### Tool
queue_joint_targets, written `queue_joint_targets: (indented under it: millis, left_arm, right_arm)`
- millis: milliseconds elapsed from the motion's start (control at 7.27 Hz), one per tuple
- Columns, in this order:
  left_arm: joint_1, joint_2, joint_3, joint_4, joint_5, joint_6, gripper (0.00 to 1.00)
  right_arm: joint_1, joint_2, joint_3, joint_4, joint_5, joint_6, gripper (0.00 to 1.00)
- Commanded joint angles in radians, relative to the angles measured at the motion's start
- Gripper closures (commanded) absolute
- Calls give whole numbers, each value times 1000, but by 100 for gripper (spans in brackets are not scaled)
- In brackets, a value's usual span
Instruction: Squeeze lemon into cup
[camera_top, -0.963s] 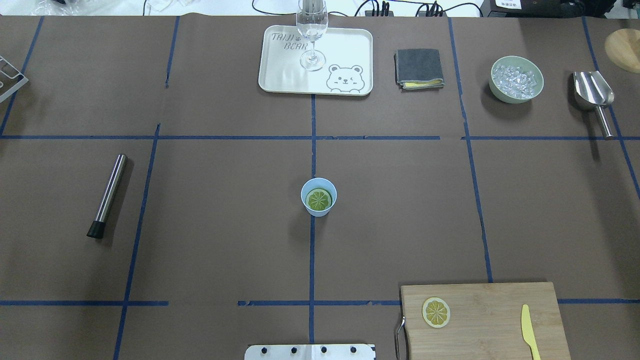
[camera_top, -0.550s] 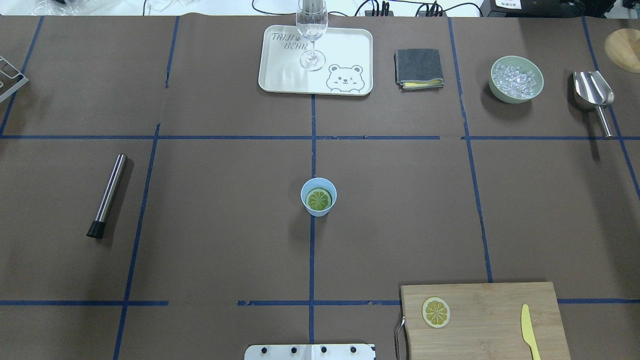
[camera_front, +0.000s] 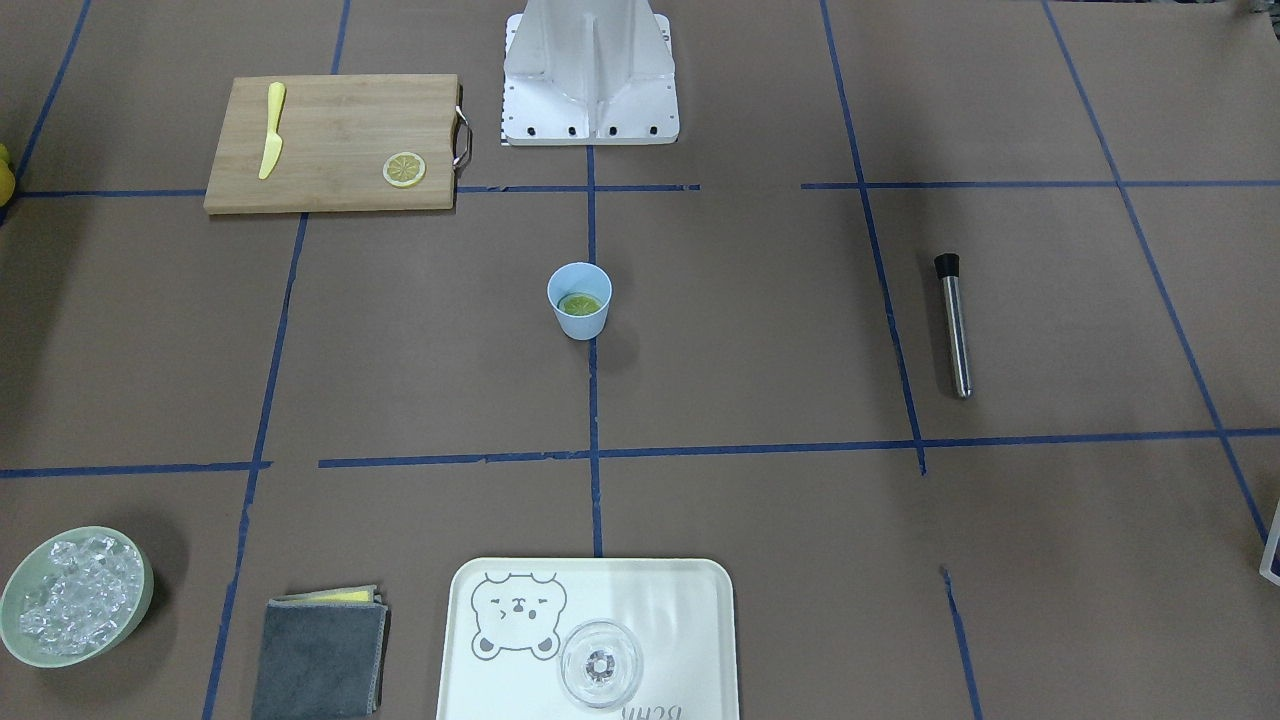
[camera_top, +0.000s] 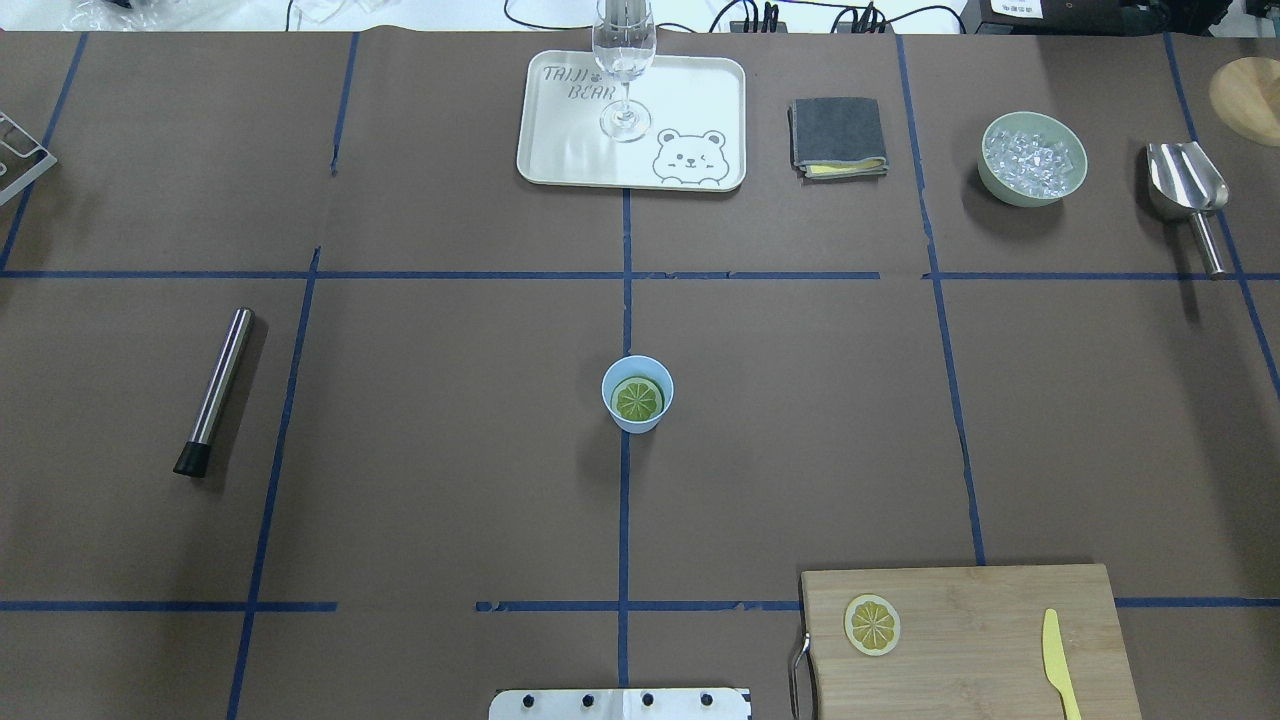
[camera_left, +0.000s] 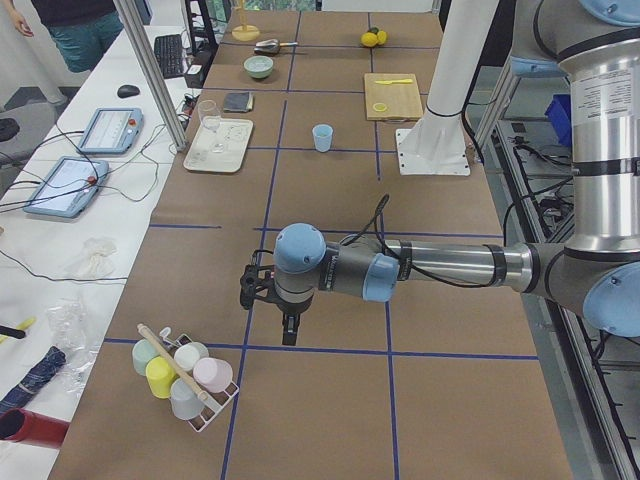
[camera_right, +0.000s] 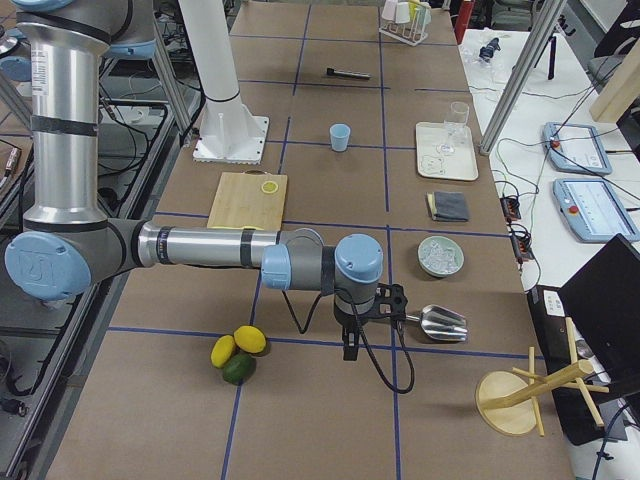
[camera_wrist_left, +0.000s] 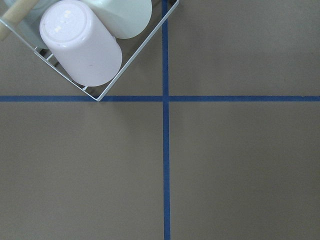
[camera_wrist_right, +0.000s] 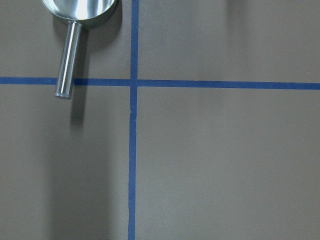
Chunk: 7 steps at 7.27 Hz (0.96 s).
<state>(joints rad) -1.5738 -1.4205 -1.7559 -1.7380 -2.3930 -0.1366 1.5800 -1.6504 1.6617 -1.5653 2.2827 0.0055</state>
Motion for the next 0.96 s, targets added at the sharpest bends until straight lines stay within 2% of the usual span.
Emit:
queue_joint_targets:
  millis: [0,825]
  left_arm:
    - [0,2,3,2,0,-1,0]
    - [1,0,-2,0,-2,-3,0]
  right_arm:
    - [0,0,-2,-1,0,1,0]
    - [0,0,-8,-1,-2,1,0]
